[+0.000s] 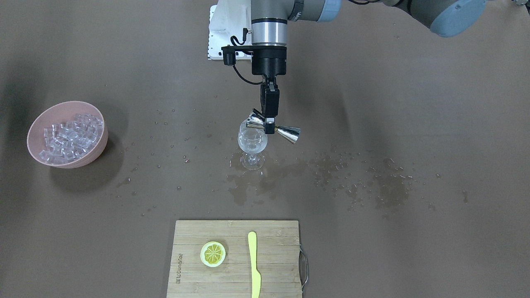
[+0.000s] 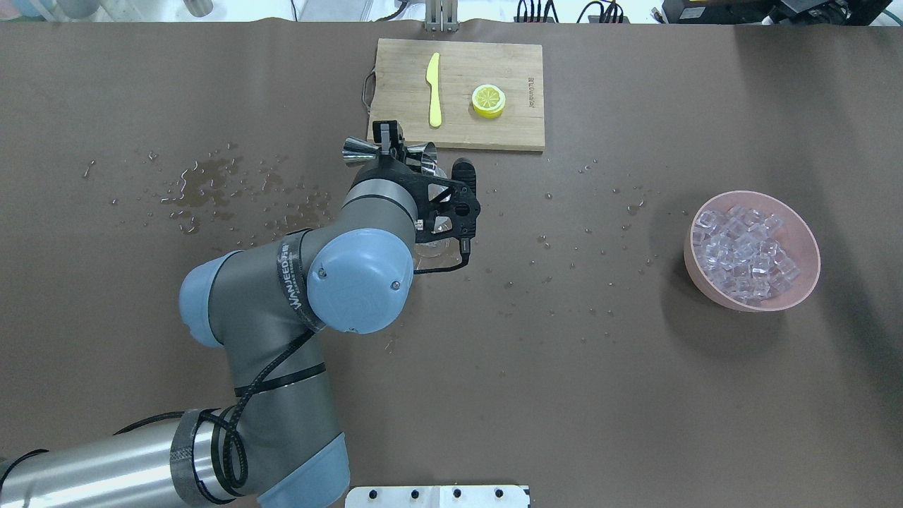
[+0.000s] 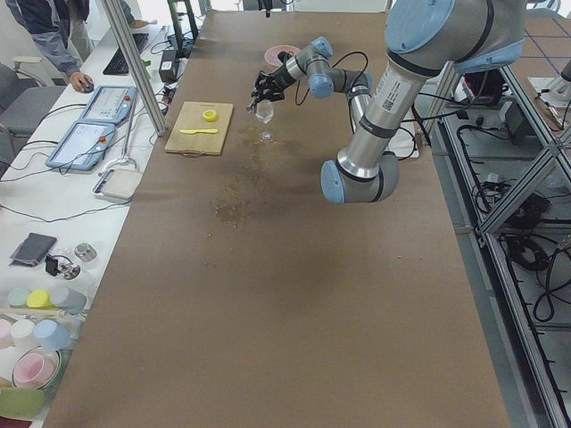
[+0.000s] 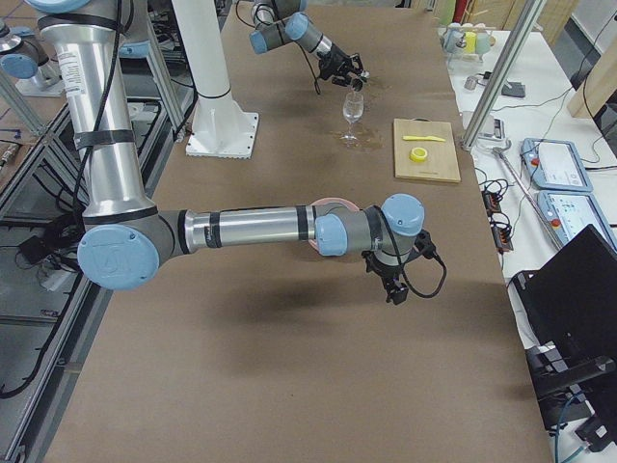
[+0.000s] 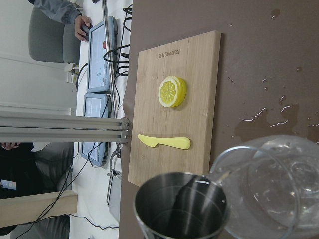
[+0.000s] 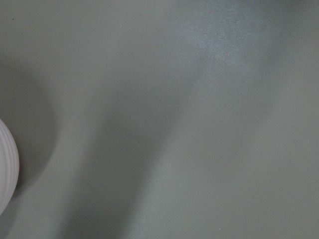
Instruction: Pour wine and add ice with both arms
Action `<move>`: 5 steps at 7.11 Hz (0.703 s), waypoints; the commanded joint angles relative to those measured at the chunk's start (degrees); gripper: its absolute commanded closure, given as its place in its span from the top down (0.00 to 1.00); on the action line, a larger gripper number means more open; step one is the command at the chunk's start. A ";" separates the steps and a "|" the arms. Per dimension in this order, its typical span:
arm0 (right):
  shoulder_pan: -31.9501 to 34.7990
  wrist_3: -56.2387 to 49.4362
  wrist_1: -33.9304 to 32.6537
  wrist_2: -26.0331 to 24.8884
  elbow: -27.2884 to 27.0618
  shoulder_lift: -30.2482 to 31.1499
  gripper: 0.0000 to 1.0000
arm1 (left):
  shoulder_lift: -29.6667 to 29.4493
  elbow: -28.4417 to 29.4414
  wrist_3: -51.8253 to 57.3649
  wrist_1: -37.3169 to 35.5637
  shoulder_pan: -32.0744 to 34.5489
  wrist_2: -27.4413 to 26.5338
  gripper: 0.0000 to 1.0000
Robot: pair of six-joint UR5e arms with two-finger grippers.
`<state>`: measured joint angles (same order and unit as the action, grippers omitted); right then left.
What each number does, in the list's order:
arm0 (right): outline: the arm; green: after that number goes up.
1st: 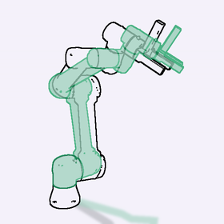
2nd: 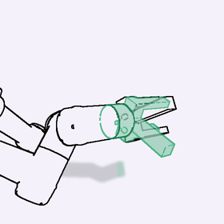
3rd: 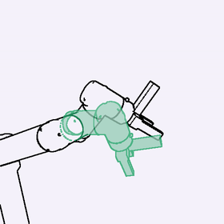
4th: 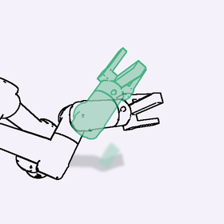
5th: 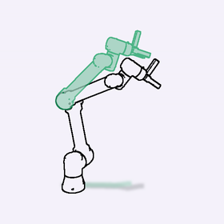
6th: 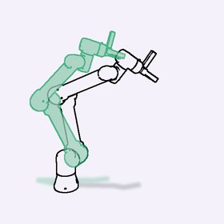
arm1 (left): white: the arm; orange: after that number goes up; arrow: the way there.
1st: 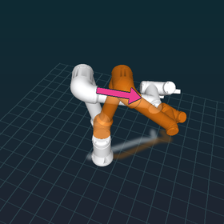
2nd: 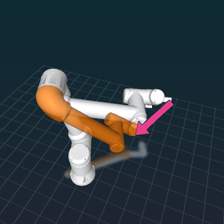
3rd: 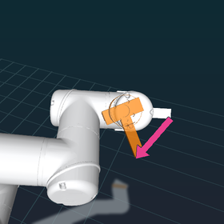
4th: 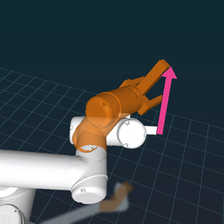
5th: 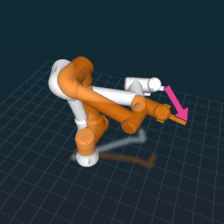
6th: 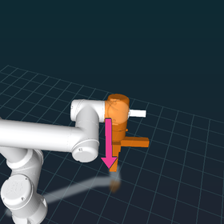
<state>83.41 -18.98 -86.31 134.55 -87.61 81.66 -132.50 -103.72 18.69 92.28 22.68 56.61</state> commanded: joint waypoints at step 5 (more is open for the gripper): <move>0.00 0.00 0.00 0.10 -0.37 -0.01 1.00 | -0.39 -1.74 12.24 -8.40 0.08 0.52 0.00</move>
<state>83.42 -18.98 -86.31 134.65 -87.90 81.65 -132.63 -104.80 29.55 86.44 22.79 57.03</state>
